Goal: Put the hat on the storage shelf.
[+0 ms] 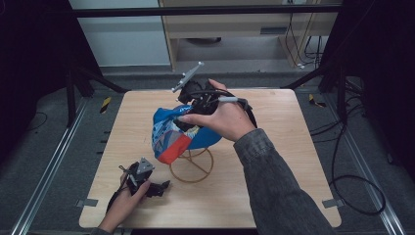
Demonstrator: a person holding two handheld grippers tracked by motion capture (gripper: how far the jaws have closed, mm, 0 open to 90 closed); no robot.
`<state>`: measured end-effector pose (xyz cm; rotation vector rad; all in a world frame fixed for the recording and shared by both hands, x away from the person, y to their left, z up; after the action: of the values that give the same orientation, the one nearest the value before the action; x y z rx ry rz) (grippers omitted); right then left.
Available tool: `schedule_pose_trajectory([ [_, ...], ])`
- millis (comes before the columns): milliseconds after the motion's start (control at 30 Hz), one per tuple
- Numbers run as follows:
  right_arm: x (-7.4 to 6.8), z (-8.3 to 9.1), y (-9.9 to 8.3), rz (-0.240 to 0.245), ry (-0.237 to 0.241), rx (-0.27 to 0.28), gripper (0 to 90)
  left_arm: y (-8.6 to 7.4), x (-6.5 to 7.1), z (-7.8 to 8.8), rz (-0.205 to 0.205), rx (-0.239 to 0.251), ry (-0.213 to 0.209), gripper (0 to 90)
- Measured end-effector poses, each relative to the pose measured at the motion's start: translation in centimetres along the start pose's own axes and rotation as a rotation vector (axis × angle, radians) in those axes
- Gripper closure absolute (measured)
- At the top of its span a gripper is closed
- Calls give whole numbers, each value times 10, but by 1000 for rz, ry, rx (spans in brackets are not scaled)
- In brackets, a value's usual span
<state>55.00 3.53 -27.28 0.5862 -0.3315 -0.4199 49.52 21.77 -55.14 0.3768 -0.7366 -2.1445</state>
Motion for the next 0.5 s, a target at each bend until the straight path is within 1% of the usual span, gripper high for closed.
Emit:
schedule_pose_trajectory([
  [33,-1,1,0,8,7,-2,65,0,0,0,0,0,0,0],
  [233,-4,7,1,22,16,0,63,0,0,0,0,0,0,0],
  [333,-4,12,-2,28,14,1,65,0,0,0,-2,0,-1,0],
  [433,-3,18,-7,23,7,13,65,0,0,0,-2,0,-2,0],
  [500,-1,22,-12,25,-5,16,63,0,0,0,-2,0,-2,0],
])
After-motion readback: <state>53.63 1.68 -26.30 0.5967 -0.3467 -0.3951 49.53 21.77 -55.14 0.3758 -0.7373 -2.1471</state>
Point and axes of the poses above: each handheld gripper's, and its own axes: z roughly backward along the jaws, y roughly out of its top, x roughly to its right, the point moved 6 cm from there along -z, roughly forward along the jaws, and after that the axes turned 7 degrees about -x, right-handed, at the moved point
